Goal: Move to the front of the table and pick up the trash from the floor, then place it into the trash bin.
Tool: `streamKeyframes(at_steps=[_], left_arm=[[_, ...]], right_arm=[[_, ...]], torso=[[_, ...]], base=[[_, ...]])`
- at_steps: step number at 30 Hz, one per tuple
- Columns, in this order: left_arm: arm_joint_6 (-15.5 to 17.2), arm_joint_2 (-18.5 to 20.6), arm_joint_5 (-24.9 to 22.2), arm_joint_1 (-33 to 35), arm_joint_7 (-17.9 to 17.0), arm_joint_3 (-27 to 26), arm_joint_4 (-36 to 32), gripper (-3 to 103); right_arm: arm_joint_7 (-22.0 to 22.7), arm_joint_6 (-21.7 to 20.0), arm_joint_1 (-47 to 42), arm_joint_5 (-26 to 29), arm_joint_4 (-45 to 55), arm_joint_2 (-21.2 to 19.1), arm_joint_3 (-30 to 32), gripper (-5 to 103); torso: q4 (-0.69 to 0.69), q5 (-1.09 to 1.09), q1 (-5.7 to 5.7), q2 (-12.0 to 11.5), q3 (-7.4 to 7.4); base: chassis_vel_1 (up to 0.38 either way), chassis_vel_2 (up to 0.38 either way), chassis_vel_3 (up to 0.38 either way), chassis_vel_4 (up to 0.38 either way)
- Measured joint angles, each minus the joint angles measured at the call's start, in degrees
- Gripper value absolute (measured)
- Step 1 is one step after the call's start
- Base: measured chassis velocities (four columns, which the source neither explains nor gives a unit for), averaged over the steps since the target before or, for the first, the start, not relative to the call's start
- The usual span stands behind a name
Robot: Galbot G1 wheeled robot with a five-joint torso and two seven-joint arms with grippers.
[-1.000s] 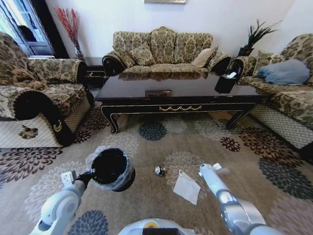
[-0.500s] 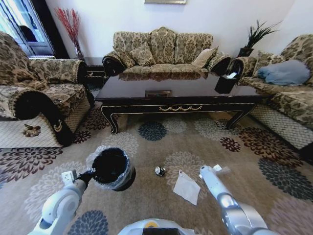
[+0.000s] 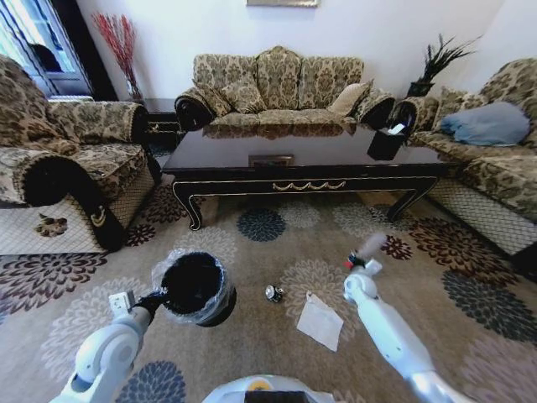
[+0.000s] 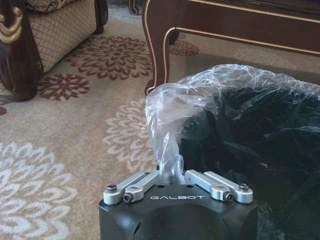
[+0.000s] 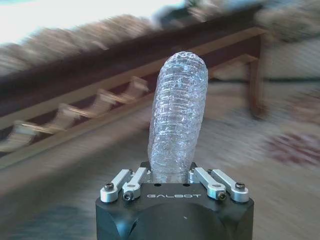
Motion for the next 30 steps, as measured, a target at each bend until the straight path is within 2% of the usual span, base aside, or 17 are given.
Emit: streamKeyframes(at_steps=[1,5,8,11,13,14,18,19,23,30], left_arm=[[0.0,0.0,0.0,0.0,0.0,0.0,0.0,2],[0.1,-0.3,-0.1,-0.4,-0.2,0.6,-0.5,2],[0.2,-0.3,-0.1,-0.5,-0.3,0.8,-0.5,2],[0.4,-0.1,-1.0,-1.0,-0.9,1.2,-0.1,2],[0.6,0.4,-2.4,-1.5,-1.5,1.4,0.4,2],[0.6,0.4,-2.4,-1.5,-1.5,1.4,0.4,2],[1.4,1.4,-6.1,-2.4,-3.4,1.5,1.4,2],[1.4,1.4,-6.1,-2.4,-3.4,1.5,1.4,2],[2.3,3.0,-9.6,-4.8,-5.4,1.6,2.6,2],[2.9,4.6,-12.8,-8.0,-6.3,2.8,4.9,2]], right_arm=[[0.0,0.0,0.0,0.0,0.0,0.0,0.0,28],[-2.2,2.5,0.1,-0.2,11.2,-3.2,-5.8,28],[-3.0,3.4,0.5,-0.5,13.6,-3.9,-7.5,28],[-4.8,5.9,2.8,-1.8,18.4,-5.7,-12.4,27],[-6.3,7.4,5.7,-2.7,20.3,-7.1,-16.6,27],[-6.3,7.4,5.7,-2.7,20.3,-7.1,-16.6,27],[-10.9,10.6,14.3,-6.4,20.6,-9.4,-25.1,27],[-10.9,10.6,14.3,-6.4,20.6,-9.4,-25.1,27],[-12.8,11.9,23.8,-7.4,19.5,-9.3,-35.0,27],[-12.3,11.8,28.5,-6.6,19.0,-5.8,-40.9,27]], torso=[[0.0,0.0,0.0,0.0,0.0],[-0.01,0.0,0.0,0.0,0.0],[-0.01,-0.01,0.0,0.0,0.0],[-0.02,-0.01,0.0,0.0,0.0],[-0.02,-0.01,0.0,0.0,0.0],[-0.02,-0.01,0.0,0.0,0.0],[-0.01,-0.01,0.0,0.0,0.0],[-0.01,-0.01,0.0,0.0,0.0],[0.0,-0.01,0.01,0.0,0.01],[-0.02,-0.01,0.01,0.0,0.01]], base=[[0.0,0.0,0.0,0.0],[0.0,0.0,0.0,0.0],[0.0,0.0,0.0,0.0],[0.0,0.0,0.0,0.0],[0.0,0.0,0.0,0.0],[0.0,0.0,0.0,0.0],[0.0,0.0,0.0,0.0],[0.0,0.0,0.0,0.0],[0.0,0.0,0.0,0.0],[0.0,0.0,0.0,0.0]])
